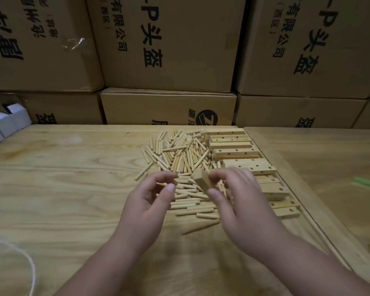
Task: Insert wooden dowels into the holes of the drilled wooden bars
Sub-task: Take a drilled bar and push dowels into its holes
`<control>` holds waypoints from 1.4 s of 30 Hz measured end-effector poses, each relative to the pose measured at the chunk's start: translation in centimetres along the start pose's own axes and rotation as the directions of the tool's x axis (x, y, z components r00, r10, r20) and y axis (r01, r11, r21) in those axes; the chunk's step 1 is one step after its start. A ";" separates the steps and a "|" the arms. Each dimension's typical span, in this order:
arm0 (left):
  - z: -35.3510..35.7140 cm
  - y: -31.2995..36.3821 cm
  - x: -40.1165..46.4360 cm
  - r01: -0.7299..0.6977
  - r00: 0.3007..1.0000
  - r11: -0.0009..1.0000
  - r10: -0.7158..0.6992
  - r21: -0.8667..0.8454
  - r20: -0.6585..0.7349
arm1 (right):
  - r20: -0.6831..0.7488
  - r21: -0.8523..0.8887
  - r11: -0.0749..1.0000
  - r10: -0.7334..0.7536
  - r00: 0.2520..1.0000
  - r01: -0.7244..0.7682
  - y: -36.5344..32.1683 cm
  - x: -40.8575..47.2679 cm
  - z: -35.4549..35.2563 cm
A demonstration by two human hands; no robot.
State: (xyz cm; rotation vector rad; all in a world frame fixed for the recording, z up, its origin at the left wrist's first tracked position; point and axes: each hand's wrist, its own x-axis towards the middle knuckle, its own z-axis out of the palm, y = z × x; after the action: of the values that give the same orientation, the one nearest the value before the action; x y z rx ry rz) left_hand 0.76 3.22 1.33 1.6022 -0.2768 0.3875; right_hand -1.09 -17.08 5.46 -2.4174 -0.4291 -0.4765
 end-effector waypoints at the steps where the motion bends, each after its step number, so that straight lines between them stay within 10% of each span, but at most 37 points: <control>1: 0.2 -0.1 -0.3 0.021 1.000 0.998 -0.021 -0.055 0.000 | -0.002 0.104 0.995 0.010 1.000 -0.010 -0.8 0.5 0.9; 11: 0.0 -1.9 -0.1 0.231 0.949 0.946 -0.271 -0.227 -0.164 | 0.100 0.691 0.676 0.264 0.959 -0.258 -3.9 4.0 8.2; 18: -2.2 -3.6 2.3 0.238 0.874 0.858 -0.394 -0.455 -0.285 | -0.117 0.221 0.965 0.171 0.978 -0.142 0.4 5.0 9.2; 24: -3.0 -4.5 2.8 0.227 0.859 0.832 -0.416 -0.507 -0.299 | -0.069 -0.140 0.990 -0.009 0.998 -0.001 2.6 5.1 9.8; 33: -4.1 -4.6 3.7 0.218 0.875 0.790 -0.418 -0.574 -0.243 | 0.241 -0.289 0.955 0.008 0.971 0.064 2.9 5.1 10.9; 42: -3.6 -4.8 3.5 0.310 0.885 0.845 -0.423 -0.436 -0.192 | 0.162 -0.299 0.954 0.049 0.986 0.002 3.1 5.1 11.3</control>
State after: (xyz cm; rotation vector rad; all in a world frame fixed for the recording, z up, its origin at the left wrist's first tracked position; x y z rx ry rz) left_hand 5.56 7.35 -1.45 1.1463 0.1718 0.2335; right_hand 7.24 -11.28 -2.22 -2.7652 -0.4250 -0.3480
